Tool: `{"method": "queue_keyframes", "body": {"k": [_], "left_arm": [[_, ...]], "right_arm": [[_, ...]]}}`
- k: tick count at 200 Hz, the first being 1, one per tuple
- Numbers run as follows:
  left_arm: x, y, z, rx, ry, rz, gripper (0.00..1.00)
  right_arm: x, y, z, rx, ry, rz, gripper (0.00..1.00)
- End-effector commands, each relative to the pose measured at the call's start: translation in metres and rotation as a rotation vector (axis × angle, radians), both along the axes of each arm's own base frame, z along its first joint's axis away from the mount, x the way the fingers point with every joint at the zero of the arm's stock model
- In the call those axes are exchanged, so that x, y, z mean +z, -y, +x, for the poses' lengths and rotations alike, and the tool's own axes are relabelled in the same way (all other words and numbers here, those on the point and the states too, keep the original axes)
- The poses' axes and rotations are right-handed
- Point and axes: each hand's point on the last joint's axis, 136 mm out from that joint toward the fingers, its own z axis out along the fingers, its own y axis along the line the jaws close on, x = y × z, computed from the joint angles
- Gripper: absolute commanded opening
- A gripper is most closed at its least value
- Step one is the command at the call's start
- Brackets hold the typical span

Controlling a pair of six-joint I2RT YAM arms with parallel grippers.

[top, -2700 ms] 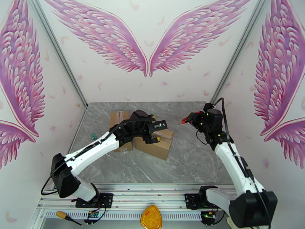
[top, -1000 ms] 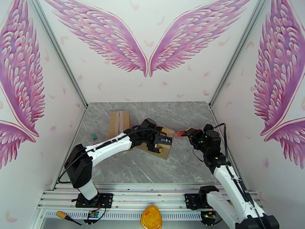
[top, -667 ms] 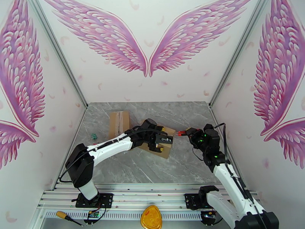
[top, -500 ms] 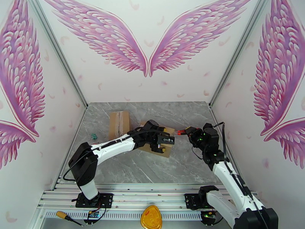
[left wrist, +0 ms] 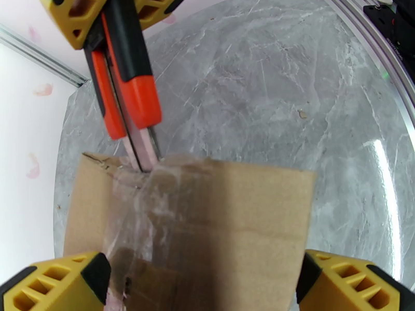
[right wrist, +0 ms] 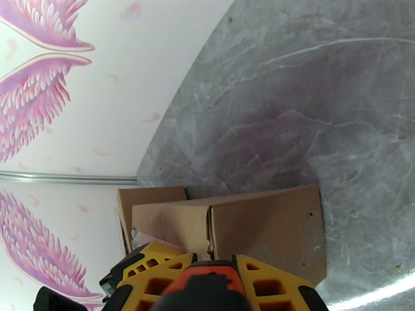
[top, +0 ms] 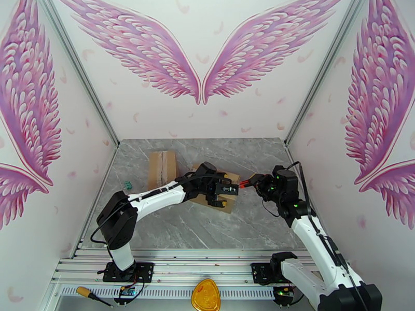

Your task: Unpack the express box

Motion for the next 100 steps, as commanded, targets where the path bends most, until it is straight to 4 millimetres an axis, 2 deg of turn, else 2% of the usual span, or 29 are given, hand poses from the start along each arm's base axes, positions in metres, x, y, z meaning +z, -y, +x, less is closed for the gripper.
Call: {"method": "queue_keyframes", "body": {"k": [1,40,79,100], "left_arm": [[0.016,-0.012,0.045,0.108,0.09,-0.049,0.99],[0.015,-0.017,0.044,0.069,0.05,-0.071,0.96],[0.007,-0.022,0.025,-0.048,0.028,-0.054,0.94],[0.003,-0.024,0.03,-0.023,0.017,-0.04,0.89]], "right_arm": [[-0.029,-0.041,-0.043,0.245,-0.18,0.104,0.0],[-0.016,-0.043,-0.042,0.304,-0.117,0.159,0.0],[-0.023,-0.041,-0.041,0.384,-0.085,0.24,0.0],[-0.025,-0.04,-0.041,0.407,-0.091,0.257,0.0]]}}
